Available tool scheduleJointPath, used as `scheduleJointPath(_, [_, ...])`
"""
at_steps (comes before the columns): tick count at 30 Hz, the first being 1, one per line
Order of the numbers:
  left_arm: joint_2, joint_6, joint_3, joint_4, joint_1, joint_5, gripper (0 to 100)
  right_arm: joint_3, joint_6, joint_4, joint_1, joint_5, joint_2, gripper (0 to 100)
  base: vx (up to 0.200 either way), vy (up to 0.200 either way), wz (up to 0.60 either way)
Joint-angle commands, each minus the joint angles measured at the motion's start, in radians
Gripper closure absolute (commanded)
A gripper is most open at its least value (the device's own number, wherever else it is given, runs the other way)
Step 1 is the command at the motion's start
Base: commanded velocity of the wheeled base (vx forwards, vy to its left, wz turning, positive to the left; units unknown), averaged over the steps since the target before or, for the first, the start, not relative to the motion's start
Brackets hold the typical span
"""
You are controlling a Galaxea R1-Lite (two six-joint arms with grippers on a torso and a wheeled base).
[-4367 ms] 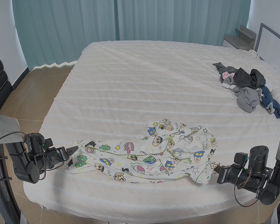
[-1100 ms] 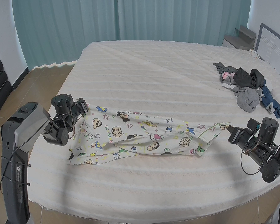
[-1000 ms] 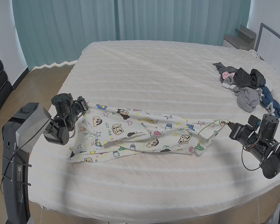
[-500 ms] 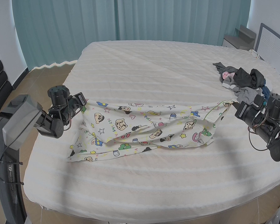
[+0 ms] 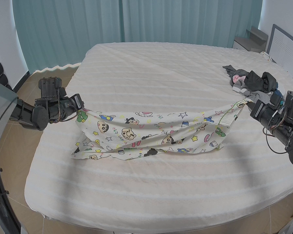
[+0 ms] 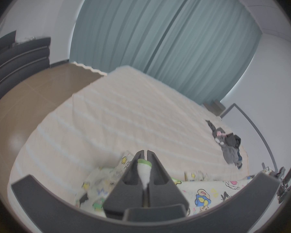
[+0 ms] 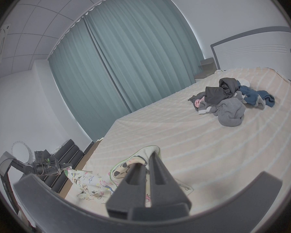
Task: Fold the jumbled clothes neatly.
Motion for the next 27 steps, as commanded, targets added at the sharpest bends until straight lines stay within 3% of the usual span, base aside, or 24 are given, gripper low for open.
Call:
scheduleJointPath(1, [-0.129, 0.004, 0.072, 0.136, 0.027, -0.081, 100, 0.051, -0.001, 0.02, -0.013, 0.028, -0.039, 100, 0.0, 0.0, 0.0])
scheduleJointPath(5, [-0.209, 0.007, 0.104, 0.27, 0.068, -0.171, 100, 0.071, -0.001, 0.107, -0.034, 0.094, -0.105, 100, 0.0, 0.0, 0.0])
scheduleJointPath(13, [-0.353, 0.012, 0.095, 0.56, 0.068, -0.256, 100, 0.071, -0.001, 0.195, -0.04, 0.12, -0.159, 100, 0.0, 0.0, 0.0])
scheduleJointPath(20, [-0.36, 0.114, 0.089, 0.805, 0.08, -0.26, 100, 0.108, -0.008, 0.262, -0.04, 0.143, -0.184, 100, 0.0, 0.0, 0.0])
scheduleJointPath(27, [-0.254, 0.174, 0.121, 0.854, 0.094, -0.251, 100, 0.152, -0.025, 0.325, -0.034, 0.159, -0.171, 100, 0.0, 0.0, 0.0])
